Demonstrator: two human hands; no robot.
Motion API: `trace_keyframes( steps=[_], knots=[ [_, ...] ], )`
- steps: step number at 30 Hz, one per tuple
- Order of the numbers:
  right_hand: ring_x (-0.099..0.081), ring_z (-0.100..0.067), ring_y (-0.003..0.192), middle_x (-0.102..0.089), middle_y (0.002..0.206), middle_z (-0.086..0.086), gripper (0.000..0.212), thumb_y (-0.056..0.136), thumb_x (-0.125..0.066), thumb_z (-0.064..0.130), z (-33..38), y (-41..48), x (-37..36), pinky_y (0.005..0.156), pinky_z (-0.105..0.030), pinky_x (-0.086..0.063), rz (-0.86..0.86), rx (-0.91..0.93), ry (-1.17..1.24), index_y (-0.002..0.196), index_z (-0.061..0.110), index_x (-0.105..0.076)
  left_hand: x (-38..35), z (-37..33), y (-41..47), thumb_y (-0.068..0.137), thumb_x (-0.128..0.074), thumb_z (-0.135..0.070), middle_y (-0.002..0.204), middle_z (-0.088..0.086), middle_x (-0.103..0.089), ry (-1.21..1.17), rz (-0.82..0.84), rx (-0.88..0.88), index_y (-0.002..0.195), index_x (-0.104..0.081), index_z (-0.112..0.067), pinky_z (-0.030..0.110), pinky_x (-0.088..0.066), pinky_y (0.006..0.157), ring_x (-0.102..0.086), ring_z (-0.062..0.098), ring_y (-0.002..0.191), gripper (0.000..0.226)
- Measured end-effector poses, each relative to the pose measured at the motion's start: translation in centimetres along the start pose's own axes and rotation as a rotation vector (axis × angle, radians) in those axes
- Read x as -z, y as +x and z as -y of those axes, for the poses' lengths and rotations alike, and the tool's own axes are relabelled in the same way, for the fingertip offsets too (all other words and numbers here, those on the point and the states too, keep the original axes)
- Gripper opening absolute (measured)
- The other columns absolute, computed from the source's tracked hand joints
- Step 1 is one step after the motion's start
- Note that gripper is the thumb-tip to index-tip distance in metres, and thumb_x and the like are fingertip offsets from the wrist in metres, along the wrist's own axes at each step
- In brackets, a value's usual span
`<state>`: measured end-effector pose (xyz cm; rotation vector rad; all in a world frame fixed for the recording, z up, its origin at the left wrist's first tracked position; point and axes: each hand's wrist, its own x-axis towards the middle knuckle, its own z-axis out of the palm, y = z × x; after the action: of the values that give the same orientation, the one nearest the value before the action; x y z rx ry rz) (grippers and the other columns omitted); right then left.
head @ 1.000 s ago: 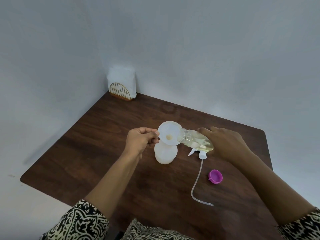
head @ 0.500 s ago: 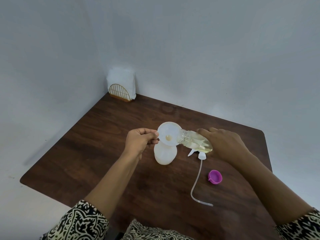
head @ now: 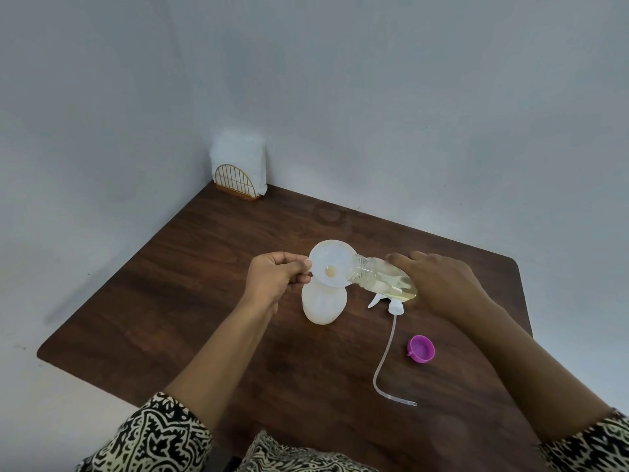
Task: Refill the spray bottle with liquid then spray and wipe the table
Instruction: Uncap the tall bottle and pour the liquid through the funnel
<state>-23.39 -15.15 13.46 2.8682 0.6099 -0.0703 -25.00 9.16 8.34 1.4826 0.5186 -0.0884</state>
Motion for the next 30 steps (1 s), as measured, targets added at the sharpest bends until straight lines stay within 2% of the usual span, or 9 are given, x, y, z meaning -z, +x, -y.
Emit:
trace_keyframes(
  steps=[15, 30],
  knots=[
    [-0.057, -0.016, 0.097, -0.055, 0.111, 0.007, 0.064, 0.085, -0.064, 0.033, -0.12, 0.14, 0.02, 0.062, -0.026, -0.036, 0.006, 0.005, -0.001, 0.139, 0.038, -0.029, -0.03, 0.05, 0.18, 0.081, -0.073, -0.004, 0.061, 0.005, -0.071, -0.003, 0.006, 0.000, 0.082, -0.073, -0.006, 0.030, -0.059, 0.069, -0.064, 0.007, 0.052, 0.002],
    [-0.057, -0.015, 0.096, -0.055, 0.109, 0.008, 0.063, 0.085, -0.063, 0.033, -0.11, 0.18, 0.02, 0.060, -0.026, -0.035, 0.009, 0.003, -0.001, 0.138, 0.039, -0.030, 0.03, 0.29, 0.28, 0.081, -0.074, -0.007, 0.064, 0.006, -0.072, -0.002, 0.007, -0.002, 0.082, -0.073, -0.007, 0.036, -0.059, 0.075, -0.065, 0.009, 0.056, 0.001]
  ],
)
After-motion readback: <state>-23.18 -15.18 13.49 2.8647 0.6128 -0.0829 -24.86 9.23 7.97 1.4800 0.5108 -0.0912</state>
